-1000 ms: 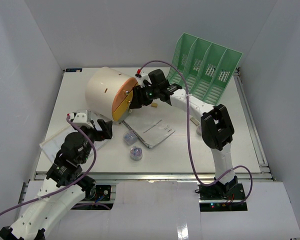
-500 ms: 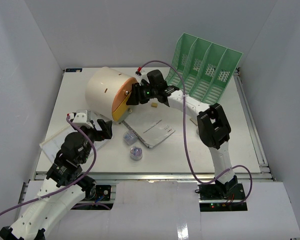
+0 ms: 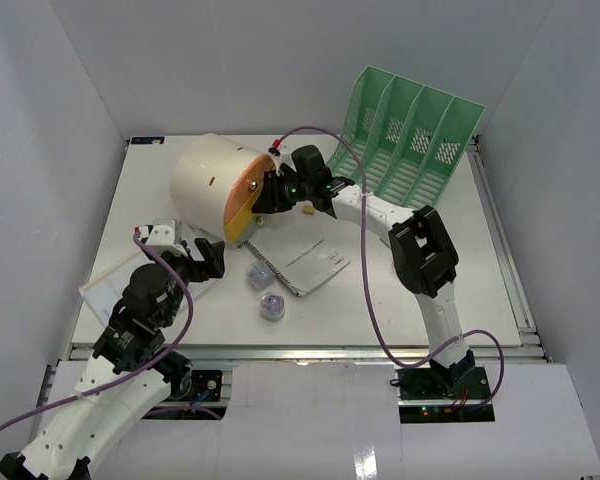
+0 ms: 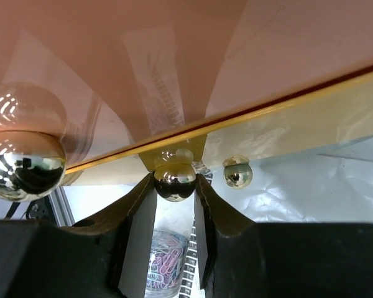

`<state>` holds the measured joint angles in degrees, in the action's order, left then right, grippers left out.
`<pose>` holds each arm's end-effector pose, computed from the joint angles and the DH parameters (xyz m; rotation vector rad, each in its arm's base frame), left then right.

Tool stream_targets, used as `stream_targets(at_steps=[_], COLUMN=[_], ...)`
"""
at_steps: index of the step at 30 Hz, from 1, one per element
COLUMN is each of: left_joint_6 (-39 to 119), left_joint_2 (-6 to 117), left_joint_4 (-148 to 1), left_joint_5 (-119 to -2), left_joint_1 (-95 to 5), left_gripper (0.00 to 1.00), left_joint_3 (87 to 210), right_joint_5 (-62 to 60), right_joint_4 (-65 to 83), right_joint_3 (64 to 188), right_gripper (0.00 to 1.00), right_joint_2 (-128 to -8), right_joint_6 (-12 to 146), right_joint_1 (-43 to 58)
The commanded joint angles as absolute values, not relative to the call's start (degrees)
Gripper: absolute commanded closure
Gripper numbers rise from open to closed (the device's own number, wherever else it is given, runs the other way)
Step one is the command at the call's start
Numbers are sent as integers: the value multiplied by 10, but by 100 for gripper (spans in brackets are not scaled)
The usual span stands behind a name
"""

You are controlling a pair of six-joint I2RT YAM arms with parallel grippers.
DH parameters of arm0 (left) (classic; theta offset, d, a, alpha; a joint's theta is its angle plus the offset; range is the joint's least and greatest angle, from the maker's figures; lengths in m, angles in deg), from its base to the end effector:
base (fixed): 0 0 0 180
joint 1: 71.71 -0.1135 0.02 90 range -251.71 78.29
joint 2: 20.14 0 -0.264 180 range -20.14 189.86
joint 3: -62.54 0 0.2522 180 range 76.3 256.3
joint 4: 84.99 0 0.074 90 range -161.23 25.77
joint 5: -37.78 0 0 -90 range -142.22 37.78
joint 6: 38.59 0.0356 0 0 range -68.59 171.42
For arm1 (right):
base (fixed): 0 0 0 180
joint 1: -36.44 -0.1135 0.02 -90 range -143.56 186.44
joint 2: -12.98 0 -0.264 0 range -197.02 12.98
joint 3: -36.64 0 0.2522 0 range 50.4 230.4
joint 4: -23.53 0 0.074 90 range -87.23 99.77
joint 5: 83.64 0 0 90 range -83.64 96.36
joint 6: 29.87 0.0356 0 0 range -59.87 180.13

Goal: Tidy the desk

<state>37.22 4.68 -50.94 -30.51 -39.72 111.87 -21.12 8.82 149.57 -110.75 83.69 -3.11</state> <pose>0.1049 -0.0500 0.3112 -0.0095 1.7326 -0.2657 0.3825 0.3372 0.2403 -0.6251 2.0752 1.1534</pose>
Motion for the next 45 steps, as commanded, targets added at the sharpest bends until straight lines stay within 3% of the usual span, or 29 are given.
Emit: stream_targets(at_steps=[1,12,22,23,29,34,41,45], left_joint_6=[373,376,385,387,387,320,204,148], left_joint_2=[43,40,38,39,57,87,159,175], left_joint_4=[-508,-514,-529,-530,-538,-506,-456,-438], left_joint_5=[-300,-335,-385,-391,-493,-587,-672,-615], left_joint_1=[-400,-400,-400,-400,-399,-400,-388,-352], left_gripper=[3,3,2,2,2,2,2,2], left_joint_3=[1117,1116,1111,1111,1108,1115,1117,1114], right_joint_5=[-200,-218,-233,-240,-277,-343,-432,-467], right_joint_4=[126,174,186,186,158,79,-54,-78], right_joint_3=[1444,1204,1170,1171,1187,1187,1133,1077], right_gripper=[80,83,80,77,36,15,9,9], right_joint_2=[-1056,-896,-856,-857,-855,-811,-721,-655], right_joint_6=[811,767,761,760,713,566,380,317], right_joint_1=[-29,13,21,21,22,34,85,151])
